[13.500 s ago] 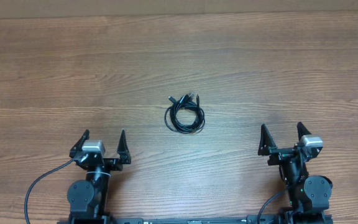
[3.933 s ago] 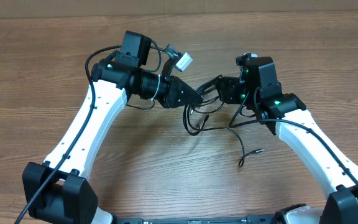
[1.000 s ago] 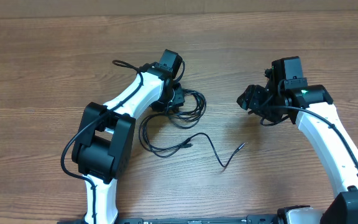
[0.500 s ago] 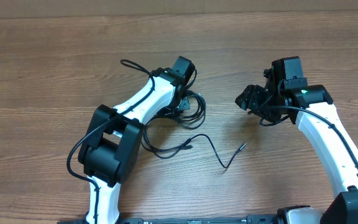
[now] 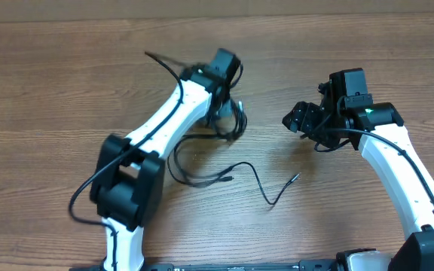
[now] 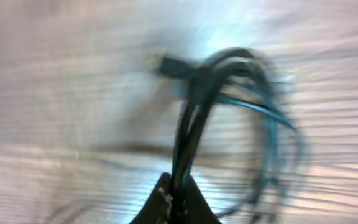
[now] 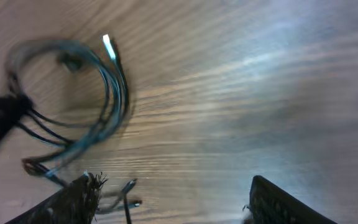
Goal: Untangle cables
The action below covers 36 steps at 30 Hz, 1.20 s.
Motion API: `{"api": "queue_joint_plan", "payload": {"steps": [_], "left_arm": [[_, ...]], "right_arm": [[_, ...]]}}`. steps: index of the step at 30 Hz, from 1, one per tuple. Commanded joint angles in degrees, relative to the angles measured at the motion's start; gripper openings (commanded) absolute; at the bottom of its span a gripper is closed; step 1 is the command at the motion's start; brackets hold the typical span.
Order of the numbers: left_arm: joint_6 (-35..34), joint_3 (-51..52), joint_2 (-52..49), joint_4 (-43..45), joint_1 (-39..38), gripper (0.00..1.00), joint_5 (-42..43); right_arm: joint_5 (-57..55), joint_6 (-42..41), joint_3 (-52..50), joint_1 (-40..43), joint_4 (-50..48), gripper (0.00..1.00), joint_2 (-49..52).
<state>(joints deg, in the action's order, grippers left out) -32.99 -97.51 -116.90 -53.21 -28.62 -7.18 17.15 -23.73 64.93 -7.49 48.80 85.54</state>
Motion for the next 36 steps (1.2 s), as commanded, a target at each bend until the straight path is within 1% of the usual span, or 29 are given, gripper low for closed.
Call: {"api": "queue_joint_plan", "payload": {"steps": [1, 5, 10, 13, 16, 20, 23, 25, 26, 27, 29, 30, 33, 35, 36], "left_arm": [[5.57, -4.59, 8.2, -0.13, 0.04, 0.04, 3.93], [6.27, -4.61, 11.67, -2.03, 0.04, 0.04, 7.74], [10.91, -4.61, 14.86, -3.65, -0.04, 0.04, 16.35], [10.95, -4.61, 17.0, -3.54, -0.39, 0.04, 17.35], [11.19, -4.61, 18.91, -3.41, -1.11, 0.04, 17.35], [11.43, -4.61, 20.26, -3.26, -2.27, 0.04, 17.33], [11.39, -4.61, 20.48, -3.3, -3.04, 0.04, 18.18], [11.39, -4.61, 20.79, -3.28, -3.41, 0.04, 19.56], [11.39, -4.61, 21.07, -3.3, -3.54, 0.04, 19.47], [11.39, -4.61, 21.2, -3.3, -3.56, 0.04, 18.6], [11.37, -4.61, 21.35, -3.65, -3.54, 0.04, 15.52], [11.37, -4.61, 21.35, -4.07, -3.52, 0.04, 13.38], [9.73, -4.59, 21.33, -6.36, -3.15, 0.04, 2.62], [6.36, -4.59, 21.33, -8.2, -2.56, 0.04, -7.61], [5.01, -4.59, 21.35, -8.87, -2.14, 0.04, -10.67]], "right_arm": [[4.83, 4.96, 1.53, 0.11, -2.47, 0.76, -1.31], [11.1, 9.27, 1.53, 0.11, -7.96, 0.76, -1.31], [15.17, 9.22, 1.53, 0.09, -14.1, 0.76, -1.31], [15.19, 8.98, 1.53, 0.0, -14.91, 0.76, -1.31], [16.41, 8.98, 1.53, -0.68, -14.88, 0.73, -1.31], [17.55, 8.98, 1.46, -3.13, -14.84, 0.72, -1.31], [16.04, 8.98, 1.4, -5.4, -14.84, 0.64, -1.11], [13.05, 8.96, 1.4, -7.13, -14.84, 0.54, -0.63], [11.37, 8.96, 1.4, -7.91, -14.69, 0.43, -0.48], [9.57, 8.94, 1.4, -8.59, -14.45, 0.29, -0.24], [6.58, 8.74, 1.4, -9.53, -13.7, 0.12, -0.22], [5.29, 8.76, 1.4, -9.7, -13.25, 0.07, -0.24], [1.11, 8.76, 1.42, -9.46, -10.49, 0.06, -0.24], [-2.51, 8.61, 1.42, -8.48, -7.78, 0.06, -0.24], [-4.39, 7.76, 1.42, -7.74, -6.45, 0.06, -0.24]]}}
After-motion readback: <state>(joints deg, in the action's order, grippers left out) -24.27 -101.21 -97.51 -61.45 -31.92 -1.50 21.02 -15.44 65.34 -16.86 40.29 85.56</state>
